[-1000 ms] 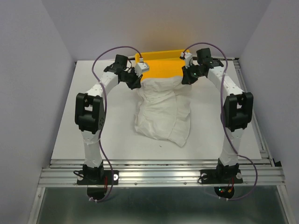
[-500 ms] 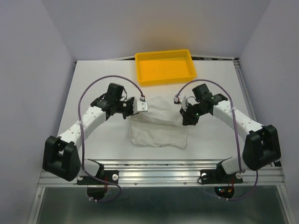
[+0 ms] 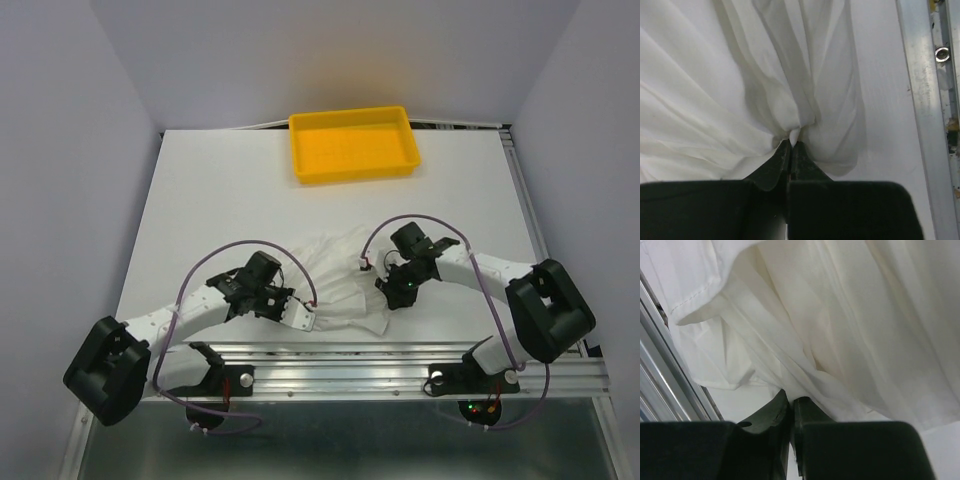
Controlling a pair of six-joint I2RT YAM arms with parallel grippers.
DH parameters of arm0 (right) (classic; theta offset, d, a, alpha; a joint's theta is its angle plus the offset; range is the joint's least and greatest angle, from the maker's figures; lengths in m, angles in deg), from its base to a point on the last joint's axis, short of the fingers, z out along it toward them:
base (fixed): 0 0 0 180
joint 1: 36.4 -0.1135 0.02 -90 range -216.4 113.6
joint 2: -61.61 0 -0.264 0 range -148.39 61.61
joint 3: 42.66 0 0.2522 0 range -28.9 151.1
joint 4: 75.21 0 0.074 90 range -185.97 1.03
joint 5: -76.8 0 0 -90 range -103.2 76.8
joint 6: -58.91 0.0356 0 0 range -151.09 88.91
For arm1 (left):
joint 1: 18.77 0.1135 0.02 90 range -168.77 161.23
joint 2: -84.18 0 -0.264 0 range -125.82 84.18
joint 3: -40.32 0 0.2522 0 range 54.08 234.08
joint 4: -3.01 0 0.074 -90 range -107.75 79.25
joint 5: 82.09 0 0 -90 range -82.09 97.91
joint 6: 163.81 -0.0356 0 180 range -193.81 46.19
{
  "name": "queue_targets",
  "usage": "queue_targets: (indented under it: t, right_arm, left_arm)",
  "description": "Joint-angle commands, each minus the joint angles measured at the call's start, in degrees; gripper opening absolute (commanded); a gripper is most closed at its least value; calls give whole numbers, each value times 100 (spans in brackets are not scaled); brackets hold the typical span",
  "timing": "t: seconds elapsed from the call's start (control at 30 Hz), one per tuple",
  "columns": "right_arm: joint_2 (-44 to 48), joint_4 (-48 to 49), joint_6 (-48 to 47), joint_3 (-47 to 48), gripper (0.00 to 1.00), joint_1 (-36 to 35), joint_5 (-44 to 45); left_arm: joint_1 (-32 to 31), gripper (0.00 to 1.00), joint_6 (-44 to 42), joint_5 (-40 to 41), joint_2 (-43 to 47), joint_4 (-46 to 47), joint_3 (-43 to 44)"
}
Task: Fold and stack the skirts
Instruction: Fold the skirt
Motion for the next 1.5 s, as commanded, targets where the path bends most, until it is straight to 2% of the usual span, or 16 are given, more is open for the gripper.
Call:
queue_targets:
  t: [0.0, 0.2, 0.3, 0.4, 0.5, 0.53, 0.57, 0.6, 0.63, 0.7, 0.83, 0.93, 0.97, 1.07, 1.13, 1.47]
  right_arm:
    - [-296, 481, 210, 37, 12, -18, 482]
    - [-726, 824, 325, 589, 11, 184, 1290]
    - [-1191, 869, 290, 1290, 9, 711, 1441]
    - [-1578, 886, 167, 1802, 10, 1168, 1625]
    - [-1807, 843, 193, 2461, 24, 1476, 1819]
    - [-1860, 738, 245, 2611, 47, 1537, 1819]
    - [-1861, 685, 272, 2873, 56, 1660, 1801]
    - [-1835, 536, 316, 2989, 71, 1713, 1766]
    - [-1739, 500, 412, 3086, 76, 1766, 1740]
    - [-1598, 403, 553, 3235, 79, 1906, 1731]
    - [-1255, -96, 1341, 3359, 75, 2056, 1241]
    - [-1140, -484, 1642, 3114, 72, 2057, 713]
    - [-1140, -511, 1878, 3009, 71, 2057, 433]
    - [-1280, -704, 2099, 2693, 59, 2057, 71]
    - [-1412, -609, 2319, 2473, 56, 2057, 0]
    - [-1992, 104, 3075, 2129, 55, 2057, -281]
  left_arm:
    - [34, 14, 179, 645, -319, -22, 199]
    - [25, 18, 758, 461, -811, 57, 718]
    - [25, 17, 1373, 426, -1399, 136, 1200]
    - [7, 13, 2094, 417, -2006, 136, 1789]
    - [-10, 9, 2612, 382, -2428, 84, 2334]
    - [-19, 8, 2936, 364, -2516, 66, 2458]
    - [-19, 7, 3078, 329, -2665, 14, 2685]
    - [-10, 7, 3219, 312, -2727, -4, 2783]
    - [-19, 7, 3499, 303, -2824, -22, 2871]
    - [-10, 7, 3790, 215, -2921, -92, 3126]
    - [-19, 8, 4414, -49, -3070, -172, 3399]
    - [-19, 15, 4495, -58, -3053, -189, 3417]
    - [-19, 20, 4477, -32, -3027, -198, 3434]
    - [-28, 27, 4398, 109, -2931, -242, 3452]
    - [-19, 29, 4319, 153, -2895, -329, 3469]
    - [-19, 37, 4214, 162, -2877, -576, 3628]
